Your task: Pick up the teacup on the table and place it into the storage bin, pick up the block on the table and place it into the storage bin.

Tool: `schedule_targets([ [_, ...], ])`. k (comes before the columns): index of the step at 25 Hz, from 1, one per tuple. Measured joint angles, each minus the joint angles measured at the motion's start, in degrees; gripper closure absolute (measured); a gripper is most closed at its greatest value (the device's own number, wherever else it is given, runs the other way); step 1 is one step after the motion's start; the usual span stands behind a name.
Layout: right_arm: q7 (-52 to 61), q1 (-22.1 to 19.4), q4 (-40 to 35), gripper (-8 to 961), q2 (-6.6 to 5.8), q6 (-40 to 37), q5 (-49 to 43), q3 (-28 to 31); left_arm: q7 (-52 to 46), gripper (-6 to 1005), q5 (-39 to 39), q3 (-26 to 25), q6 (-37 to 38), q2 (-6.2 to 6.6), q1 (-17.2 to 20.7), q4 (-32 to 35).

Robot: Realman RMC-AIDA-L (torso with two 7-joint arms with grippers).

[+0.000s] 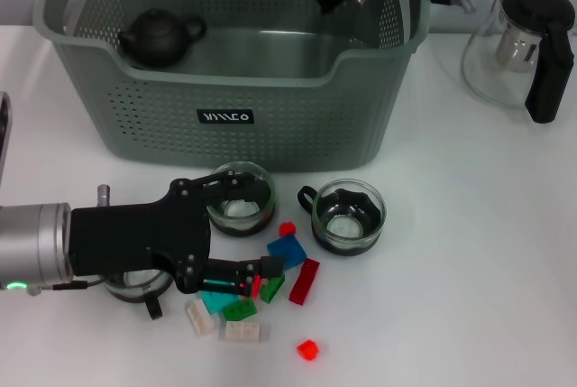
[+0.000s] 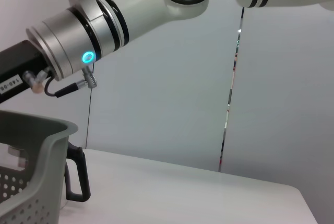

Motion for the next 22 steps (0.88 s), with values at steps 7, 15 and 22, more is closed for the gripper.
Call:
schedule_targets([
  [7,0.35,-0.23,0.73,894,0.04,-0.2,0.05,-0.77,0.0,99,0.0,0.0,-0.01,0.0,0.03,0.0],
  [15,0.27,-0.41,1.61,894,0.04,0.02,0.05,-1.09,0.59,100,0.0,-0.49,-0.16,0.0,-0.05,-1.07],
  [22,0.36,-0.42,1.82,895,0.04,-0.26,-0.02,-1.48,0.66,101,0.0,-0.54,-0.18,0.0,-0.08,-1.13],
])
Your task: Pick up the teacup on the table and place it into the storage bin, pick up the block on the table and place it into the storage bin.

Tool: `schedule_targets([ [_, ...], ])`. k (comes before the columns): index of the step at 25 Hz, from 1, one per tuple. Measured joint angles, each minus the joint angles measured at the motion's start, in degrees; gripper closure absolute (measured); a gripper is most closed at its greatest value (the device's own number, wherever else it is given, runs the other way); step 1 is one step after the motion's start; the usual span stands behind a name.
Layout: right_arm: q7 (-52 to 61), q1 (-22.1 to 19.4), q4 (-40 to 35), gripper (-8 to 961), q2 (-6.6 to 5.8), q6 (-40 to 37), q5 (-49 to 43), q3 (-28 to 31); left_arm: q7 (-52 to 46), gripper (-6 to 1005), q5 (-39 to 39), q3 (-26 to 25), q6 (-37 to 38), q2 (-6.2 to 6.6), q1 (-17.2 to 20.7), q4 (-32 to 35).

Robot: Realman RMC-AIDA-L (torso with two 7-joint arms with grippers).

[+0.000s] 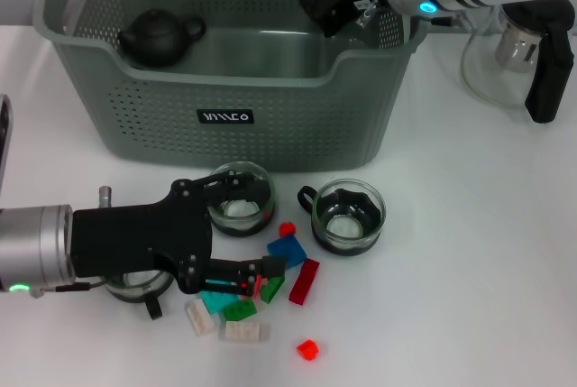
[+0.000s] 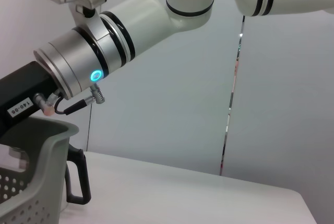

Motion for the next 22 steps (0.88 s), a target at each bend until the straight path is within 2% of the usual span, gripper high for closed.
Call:
schedule_targets([
  [8,0.0,-0.07,-0.17,893,-0.01,-1.43,-0.26,-0.09,0.03,103,0.0,0.02,0.0,0.0,0.08,-0.01],
  [15,0.03,-0.64,-1.71,679,-0.21,-2.99,-0.28,-0.09,0.04,104,0.0,0.02,0.0,0.0,0.11,-0.01],
  [22,0.8,-3.41,-7.76,441,-0.17,-5.61,-0.21,-0.08,0.05,106,0.0,0.02,0.31,0.0,0.28,-0.01],
])
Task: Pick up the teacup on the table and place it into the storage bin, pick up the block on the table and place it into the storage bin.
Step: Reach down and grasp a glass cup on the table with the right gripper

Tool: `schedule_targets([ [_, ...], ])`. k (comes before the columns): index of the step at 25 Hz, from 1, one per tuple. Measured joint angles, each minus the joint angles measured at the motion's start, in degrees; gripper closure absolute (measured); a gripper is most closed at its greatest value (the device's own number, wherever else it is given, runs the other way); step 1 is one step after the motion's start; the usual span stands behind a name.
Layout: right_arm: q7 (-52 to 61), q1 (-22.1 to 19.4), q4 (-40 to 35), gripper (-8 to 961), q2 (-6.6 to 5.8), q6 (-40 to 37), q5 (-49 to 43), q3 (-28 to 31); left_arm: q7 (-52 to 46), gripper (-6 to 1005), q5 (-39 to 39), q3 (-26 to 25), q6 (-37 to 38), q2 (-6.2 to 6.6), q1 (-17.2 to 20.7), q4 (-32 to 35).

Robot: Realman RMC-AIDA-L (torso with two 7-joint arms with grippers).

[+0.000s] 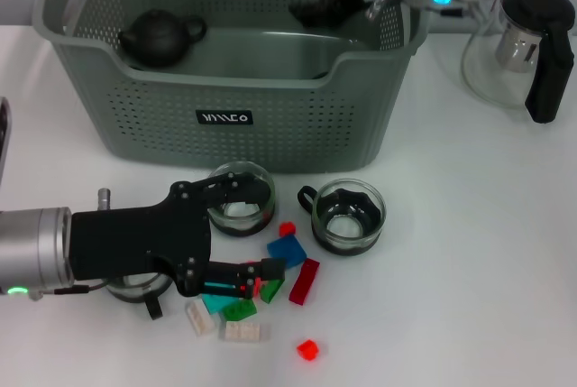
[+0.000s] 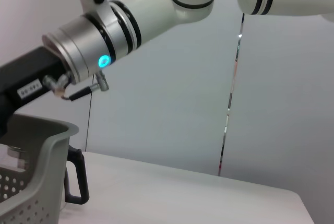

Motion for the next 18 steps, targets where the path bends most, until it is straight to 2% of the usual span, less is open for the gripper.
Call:
schedule_targets([
  [2,1.11,-1.6,-3.66,373,-0.01,-1.45,-0.02,0.0,-0.01,106,0.0,-0.01,0.18,0.01,0.05,0.0],
  [8,4.39,-9.44,-22.57,350,0.01,-9.78,2.74,0.2,-0.04,107,0.0,0.0,0.18,0.14,0.1,0.01],
  [15,5.27,-20.41,-42.11,323,-0.32,-26.54,11.58,0.79,-0.01,108,0.09,0.0,0.0,0.17,0.09,0.0],
  [18,6.64,-23.47,-46.55,312,-0.23,-34.41,11.63,0.73,-0.01,109,0.05,0.0,0.03,0.18,0.07,0.0],
])
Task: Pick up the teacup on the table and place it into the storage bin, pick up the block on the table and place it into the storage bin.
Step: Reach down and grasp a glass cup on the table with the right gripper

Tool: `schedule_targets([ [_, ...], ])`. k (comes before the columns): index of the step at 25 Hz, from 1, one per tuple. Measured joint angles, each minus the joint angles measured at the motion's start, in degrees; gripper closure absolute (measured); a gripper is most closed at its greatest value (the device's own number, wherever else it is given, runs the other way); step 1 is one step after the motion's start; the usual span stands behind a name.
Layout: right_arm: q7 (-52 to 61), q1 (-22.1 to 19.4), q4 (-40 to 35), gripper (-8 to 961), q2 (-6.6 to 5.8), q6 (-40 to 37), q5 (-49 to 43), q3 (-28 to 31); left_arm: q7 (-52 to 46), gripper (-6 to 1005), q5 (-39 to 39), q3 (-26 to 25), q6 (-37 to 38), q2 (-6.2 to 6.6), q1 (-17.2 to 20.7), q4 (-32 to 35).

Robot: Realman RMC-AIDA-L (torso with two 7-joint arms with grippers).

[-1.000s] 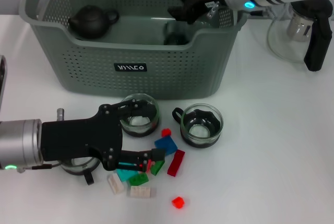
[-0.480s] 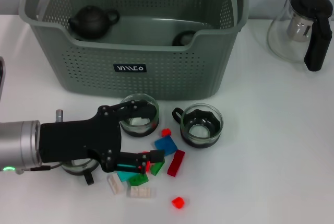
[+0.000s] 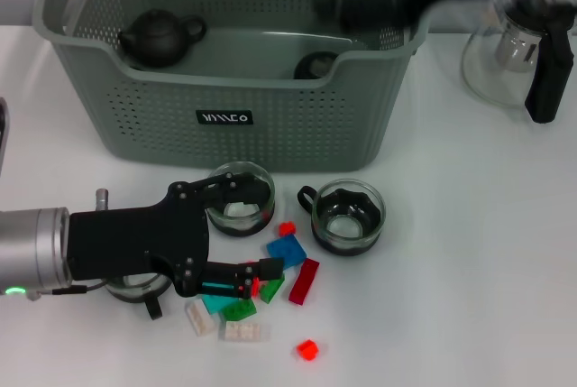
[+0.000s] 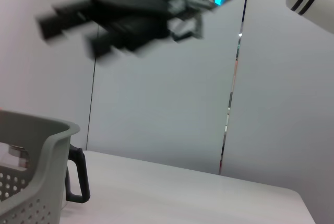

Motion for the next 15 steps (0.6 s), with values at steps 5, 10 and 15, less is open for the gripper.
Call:
schedule_targets([
  [5,-0.15,-0.29,-0.92,226,-0.19,-16.01,-6.33,-0.34,0.0,110,0.03,0.0,0.05,-0.07,0.05,0.0],
  [10,0.03,-0.02,1.39,107,0.16,-19.43,-13.76,-6.47,0.0,111,0.35,0.0,-0.15,-0.09,0.07,0.0],
  [15,0.23,1.93,6.32,88,0.3,-17.92,-15.09,-10.63,0.01,112,0.51,0.0,0.07,0.0,0.12,0.13],
])
